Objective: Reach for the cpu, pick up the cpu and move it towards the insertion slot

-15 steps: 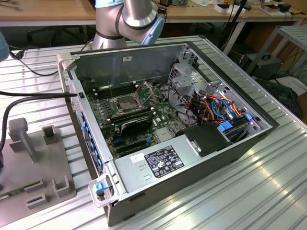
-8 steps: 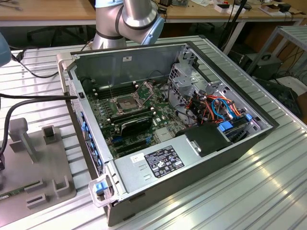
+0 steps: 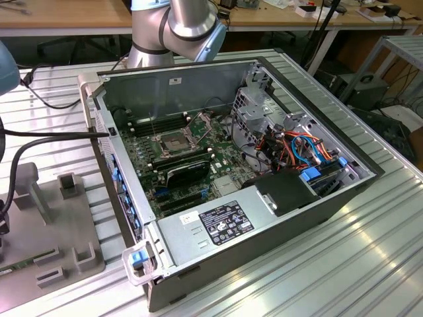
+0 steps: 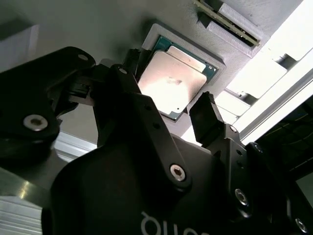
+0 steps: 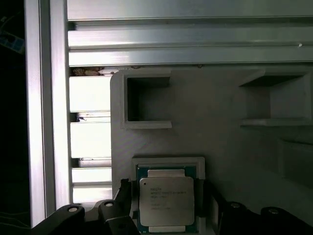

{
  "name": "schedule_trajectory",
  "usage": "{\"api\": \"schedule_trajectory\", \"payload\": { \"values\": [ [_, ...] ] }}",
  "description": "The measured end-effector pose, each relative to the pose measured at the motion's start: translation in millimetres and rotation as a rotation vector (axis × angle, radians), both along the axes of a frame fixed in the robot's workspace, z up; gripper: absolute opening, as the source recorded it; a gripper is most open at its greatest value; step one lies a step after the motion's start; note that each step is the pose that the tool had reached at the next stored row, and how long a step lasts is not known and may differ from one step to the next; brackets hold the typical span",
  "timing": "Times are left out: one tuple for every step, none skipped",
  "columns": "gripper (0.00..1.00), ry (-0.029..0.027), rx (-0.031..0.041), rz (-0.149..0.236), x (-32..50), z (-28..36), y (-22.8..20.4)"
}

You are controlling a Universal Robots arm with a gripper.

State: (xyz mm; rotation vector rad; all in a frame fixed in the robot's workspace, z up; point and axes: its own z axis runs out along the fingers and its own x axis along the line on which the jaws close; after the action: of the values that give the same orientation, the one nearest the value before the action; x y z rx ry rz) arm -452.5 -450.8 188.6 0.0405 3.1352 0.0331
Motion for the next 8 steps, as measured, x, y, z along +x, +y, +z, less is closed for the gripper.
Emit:
{"api": "schedule_trajectory", "payload": {
  "values": [
    [0.69,0.0001,-0.0001,0.0,0.0,0.0,0.0],
    [0.68,0.0002,-0.0001,0.0,0.0,0.0,0.0],
    [0.68,0.0003,-0.0001,0.0,0.1,0.1,-0.1],
    [0.61,0.0002,0.0,0.0,0.1,0.0,0.0],
    [0.61,0.0002,-0.0001,0.0,0.1,0.0,-0.1],
    [0.61,0.0002,-0.0001,0.0,0.1,0.0,0.0],
    [0.61,0.0002,-0.0001,0.0,0.2,0.0,0.0],
    [0.59,0.0004,0.0,0.0,0.2,0.0,0.0]
  ]
}}
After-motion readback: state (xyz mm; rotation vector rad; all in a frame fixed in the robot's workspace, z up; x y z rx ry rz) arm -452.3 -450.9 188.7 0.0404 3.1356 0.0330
